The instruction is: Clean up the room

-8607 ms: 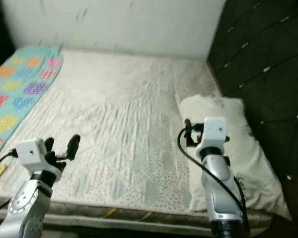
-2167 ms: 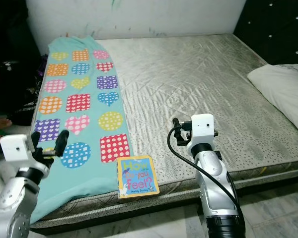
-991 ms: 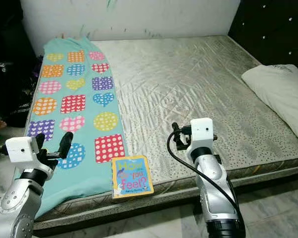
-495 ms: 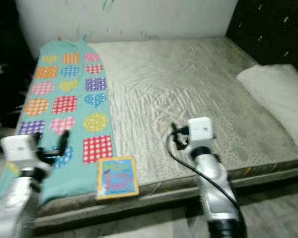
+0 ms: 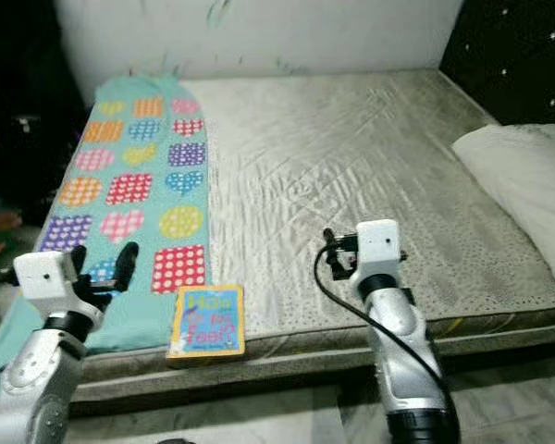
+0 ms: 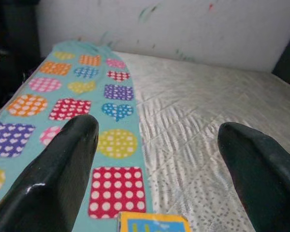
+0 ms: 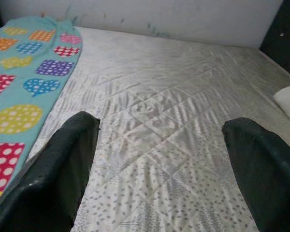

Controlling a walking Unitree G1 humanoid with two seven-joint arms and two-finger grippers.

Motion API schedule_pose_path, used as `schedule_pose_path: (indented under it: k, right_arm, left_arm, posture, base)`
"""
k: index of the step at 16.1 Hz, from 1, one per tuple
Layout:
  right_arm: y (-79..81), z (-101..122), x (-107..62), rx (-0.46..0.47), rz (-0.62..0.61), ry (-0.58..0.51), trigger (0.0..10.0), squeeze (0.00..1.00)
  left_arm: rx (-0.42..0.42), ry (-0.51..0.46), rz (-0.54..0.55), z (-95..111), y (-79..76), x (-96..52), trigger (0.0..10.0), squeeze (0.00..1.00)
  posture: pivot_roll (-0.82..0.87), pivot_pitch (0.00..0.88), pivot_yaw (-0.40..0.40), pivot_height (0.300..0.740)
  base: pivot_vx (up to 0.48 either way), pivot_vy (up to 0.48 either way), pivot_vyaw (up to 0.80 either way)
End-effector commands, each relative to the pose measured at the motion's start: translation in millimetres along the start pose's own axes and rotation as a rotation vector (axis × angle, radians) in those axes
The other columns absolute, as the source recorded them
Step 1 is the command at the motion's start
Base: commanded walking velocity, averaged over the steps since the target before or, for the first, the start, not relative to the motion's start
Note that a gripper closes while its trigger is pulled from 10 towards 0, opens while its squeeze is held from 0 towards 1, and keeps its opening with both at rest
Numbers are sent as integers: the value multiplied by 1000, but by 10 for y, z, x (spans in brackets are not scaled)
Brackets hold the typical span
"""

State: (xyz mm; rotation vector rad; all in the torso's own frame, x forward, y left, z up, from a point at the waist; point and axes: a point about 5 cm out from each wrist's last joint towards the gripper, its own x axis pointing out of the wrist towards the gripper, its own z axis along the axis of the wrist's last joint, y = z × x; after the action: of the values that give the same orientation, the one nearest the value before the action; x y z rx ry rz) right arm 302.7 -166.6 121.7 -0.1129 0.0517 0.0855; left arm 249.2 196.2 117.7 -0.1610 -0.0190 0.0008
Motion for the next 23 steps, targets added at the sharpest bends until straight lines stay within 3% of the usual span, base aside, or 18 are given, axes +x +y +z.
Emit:
schedule_pose_path:
  k: [1, 18, 21, 23]
  right_arm:
    - [-20, 7, -6, -10, -7, -6, 10000, 0]
    - [14, 67, 106, 14, 28, -45, 10000, 0]
    - [1, 51, 58, 14, 31, -45, 10000, 0]
    - [35, -99, -36, 23, 68, 14, 10000, 0]
  left_arm:
    - [8, -2, 3, 3, -2, 2, 10000, 0]
    - [11, -12, -6, -28, 7, 94, 10000, 0]
    - [2, 2, 5, -60, 14, 51, 10000, 0]
    - [12, 36, 14, -149, 67, -79, 10000, 0]
  posture:
    - [12, 72, -25, 740]
    - [15, 0, -24, 740]
    - [13, 3, -3, 740]
    - [17, 28, -25, 740]
  base:
    - [0, 0, 0]
    - [0, 60, 0]
    - [0, 0, 0]
    - [0, 0, 0]
